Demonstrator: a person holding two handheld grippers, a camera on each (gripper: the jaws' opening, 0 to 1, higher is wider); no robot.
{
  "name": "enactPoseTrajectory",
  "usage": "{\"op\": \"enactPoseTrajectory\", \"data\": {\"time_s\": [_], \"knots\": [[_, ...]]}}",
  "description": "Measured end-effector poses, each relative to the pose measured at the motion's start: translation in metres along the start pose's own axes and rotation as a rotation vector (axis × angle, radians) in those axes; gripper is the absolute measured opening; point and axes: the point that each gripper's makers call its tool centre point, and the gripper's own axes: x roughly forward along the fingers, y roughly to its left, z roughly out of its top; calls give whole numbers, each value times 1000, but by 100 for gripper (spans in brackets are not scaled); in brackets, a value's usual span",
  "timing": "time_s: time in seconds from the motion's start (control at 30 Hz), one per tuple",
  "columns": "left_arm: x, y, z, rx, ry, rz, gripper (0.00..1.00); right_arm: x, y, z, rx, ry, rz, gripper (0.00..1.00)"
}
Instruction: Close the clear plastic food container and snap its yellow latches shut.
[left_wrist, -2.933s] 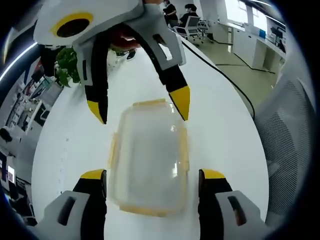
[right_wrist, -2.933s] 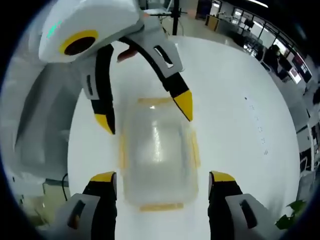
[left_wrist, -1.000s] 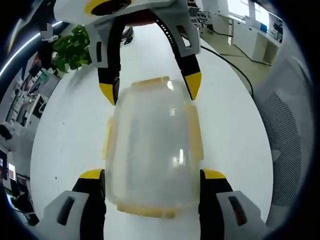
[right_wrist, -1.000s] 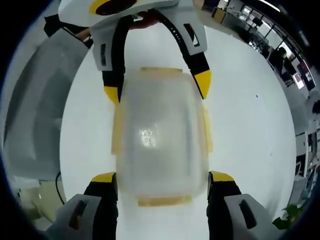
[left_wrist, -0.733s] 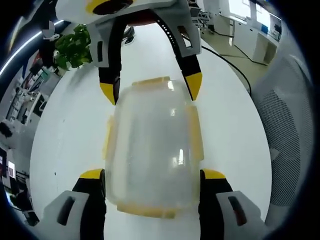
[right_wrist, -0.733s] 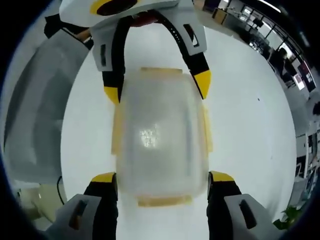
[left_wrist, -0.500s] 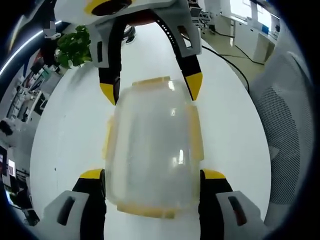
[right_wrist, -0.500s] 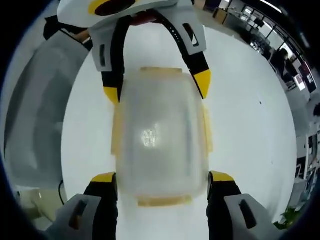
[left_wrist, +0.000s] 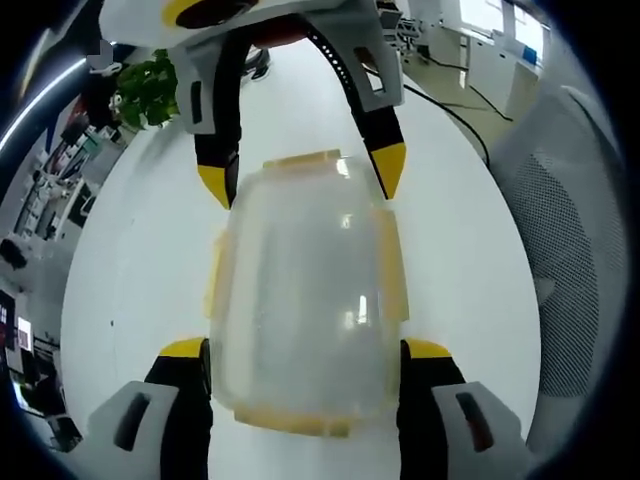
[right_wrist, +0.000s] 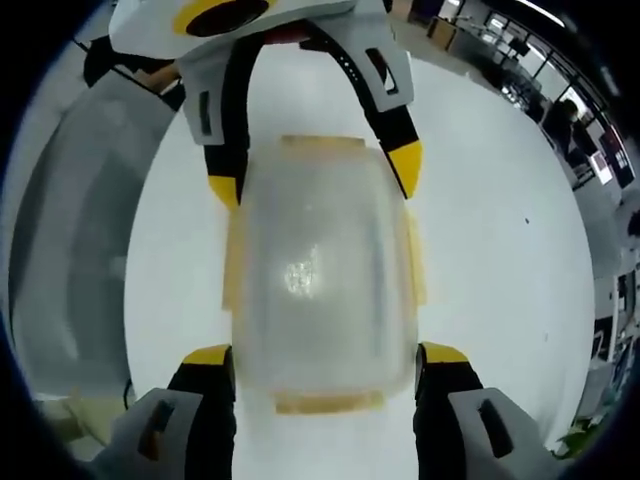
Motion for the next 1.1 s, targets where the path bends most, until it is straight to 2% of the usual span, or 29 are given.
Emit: {"op": "enactPoseTrajectory", "data": {"time_s": [0.77, 1.1], "knots": [[-21, -5, -42, -13, 19, 11, 76, 13, 4, 44, -9, -1, 6, 73], [-30, -7, -59, -27, 30, 19, 76, 20, 6, 63, -29, 26, 9, 73]]}}
